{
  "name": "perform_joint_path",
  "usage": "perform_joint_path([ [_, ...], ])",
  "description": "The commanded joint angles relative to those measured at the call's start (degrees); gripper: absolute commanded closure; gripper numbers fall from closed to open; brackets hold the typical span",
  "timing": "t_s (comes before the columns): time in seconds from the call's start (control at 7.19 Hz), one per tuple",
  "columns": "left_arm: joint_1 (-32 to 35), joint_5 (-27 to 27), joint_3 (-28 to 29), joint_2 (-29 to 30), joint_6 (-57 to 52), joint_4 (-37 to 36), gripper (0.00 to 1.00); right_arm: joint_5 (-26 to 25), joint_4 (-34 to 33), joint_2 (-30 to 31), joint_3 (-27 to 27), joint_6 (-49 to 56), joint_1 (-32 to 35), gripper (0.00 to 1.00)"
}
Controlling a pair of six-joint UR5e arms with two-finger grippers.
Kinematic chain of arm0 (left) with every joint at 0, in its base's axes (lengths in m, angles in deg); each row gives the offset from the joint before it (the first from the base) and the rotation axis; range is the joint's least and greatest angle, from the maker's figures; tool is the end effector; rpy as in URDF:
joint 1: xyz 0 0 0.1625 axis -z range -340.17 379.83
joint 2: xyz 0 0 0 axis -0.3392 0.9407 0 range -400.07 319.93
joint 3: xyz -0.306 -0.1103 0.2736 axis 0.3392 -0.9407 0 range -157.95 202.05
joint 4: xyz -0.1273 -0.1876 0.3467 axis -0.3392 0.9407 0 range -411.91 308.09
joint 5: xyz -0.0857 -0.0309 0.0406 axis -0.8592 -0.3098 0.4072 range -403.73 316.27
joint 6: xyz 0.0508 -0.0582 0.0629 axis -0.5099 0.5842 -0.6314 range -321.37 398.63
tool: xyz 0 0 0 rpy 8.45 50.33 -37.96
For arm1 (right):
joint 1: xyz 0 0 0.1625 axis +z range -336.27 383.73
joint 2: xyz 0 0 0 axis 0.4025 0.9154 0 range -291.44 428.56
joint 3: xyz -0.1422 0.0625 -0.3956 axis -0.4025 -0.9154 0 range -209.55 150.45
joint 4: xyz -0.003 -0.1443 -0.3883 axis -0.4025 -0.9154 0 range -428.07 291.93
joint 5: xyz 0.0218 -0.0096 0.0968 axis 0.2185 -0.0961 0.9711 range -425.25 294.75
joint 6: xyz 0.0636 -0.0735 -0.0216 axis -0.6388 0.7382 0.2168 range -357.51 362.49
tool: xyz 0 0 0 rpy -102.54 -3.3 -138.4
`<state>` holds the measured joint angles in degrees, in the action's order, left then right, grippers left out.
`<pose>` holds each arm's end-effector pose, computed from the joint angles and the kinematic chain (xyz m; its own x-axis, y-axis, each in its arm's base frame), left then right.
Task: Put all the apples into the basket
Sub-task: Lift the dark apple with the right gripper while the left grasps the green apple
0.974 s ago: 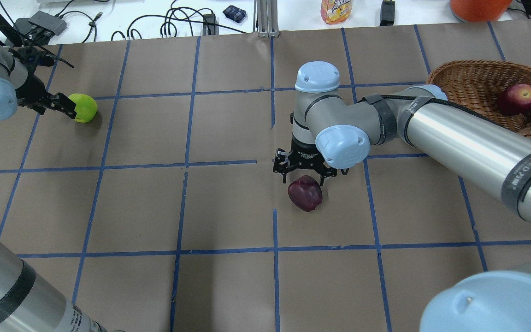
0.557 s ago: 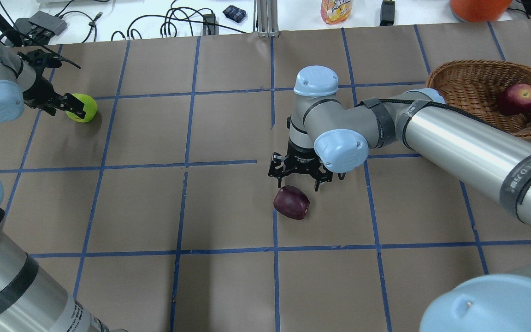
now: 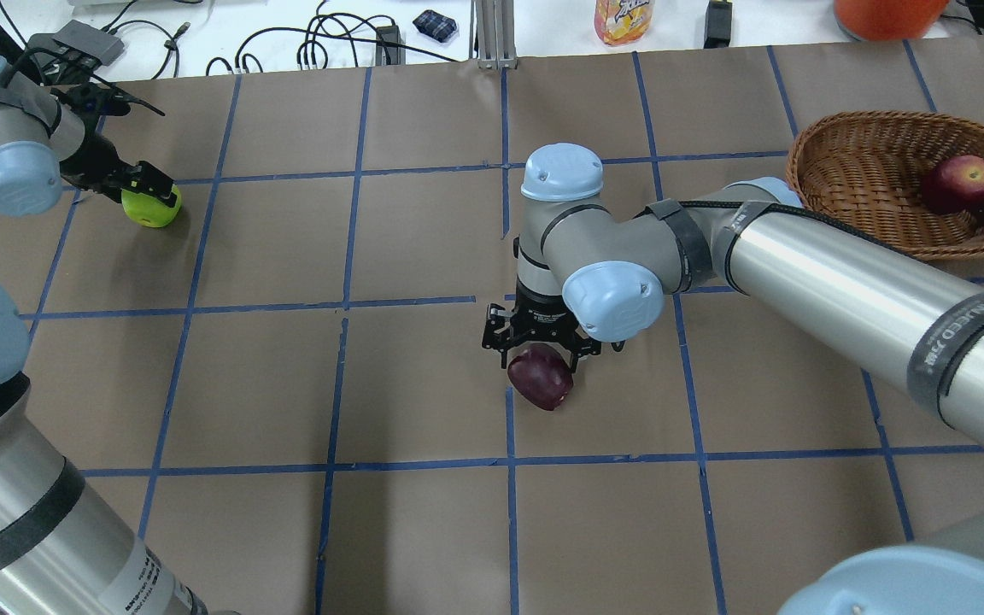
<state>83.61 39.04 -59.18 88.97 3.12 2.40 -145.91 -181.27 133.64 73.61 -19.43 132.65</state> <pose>0.1851 -0.7059 0.2060 -0.9842 0.1706 0.0470 0.1619 0.9754 -0.1496 0.3226 -0.4803 0.1855 -0.9955 0.0812 -0.0495 0.0629 0.9528 0.2969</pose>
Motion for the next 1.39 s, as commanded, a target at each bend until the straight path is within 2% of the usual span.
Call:
perform_joint_path([
  [0.0, 0.6, -0.4, 0.5, 0.7, 0.3, 0.0, 0.00, -0.3, 0.0, 0.0, 0.6, -0.1, 1.4, 0.00],
  [0.14, 0.6, -0.1, 0.7, 0.8, 0.0, 0.0, 0.41, -0.4, 0.0, 0.0, 0.9, -0.1, 2.4, 0.00],
  [0.28, 1.1, 4.6, 2.5, 0.4, 1.4, 2.9, 0.99, -0.6, 0.0, 0.0, 0.7, -0.1, 2.5, 0.16],
  [0.42, 2.9, 5.4, 5.0, -1.2, 3.8, 10.2, 1.00, -0.6, 0.0, 0.0, 0.0, 0.5, 1.9, 0.90],
  [0.56, 6.1, 5.4, 7.0, -2.5, 9.9, 15.3, 1.00, -0.6, -0.2, 0.0, -0.4, 0.5, 1.4, 1.00],
  [0.84, 13.3, 4.9, 4.5, -5.8, 18.9, 17.0, 1.00, -4.1, 0.7, 2.6, -4.4, 0.7, -0.7, 1.00],
  [0.97, 15.7, 2.9, 2.7, -7.2, 24.6, 16.8, 1.00, -5.3, 5.5, 4.7, -8.4, 1.6, -6.0, 1.00],
  [1.11, 18.6, -2.7, 1.0, -7.8, 28.6, 16.2, 1.00, -5.6, 9.4, 5.3, -12.1, 8.0, -13.4, 1.00],
  [1.25, 22.2, -4.7, 0.3, -7.0, 35.6, 13.5, 1.00, -6.2, 9.7, 5.2, -14.0, 13.7, -19.4, 1.00],
])
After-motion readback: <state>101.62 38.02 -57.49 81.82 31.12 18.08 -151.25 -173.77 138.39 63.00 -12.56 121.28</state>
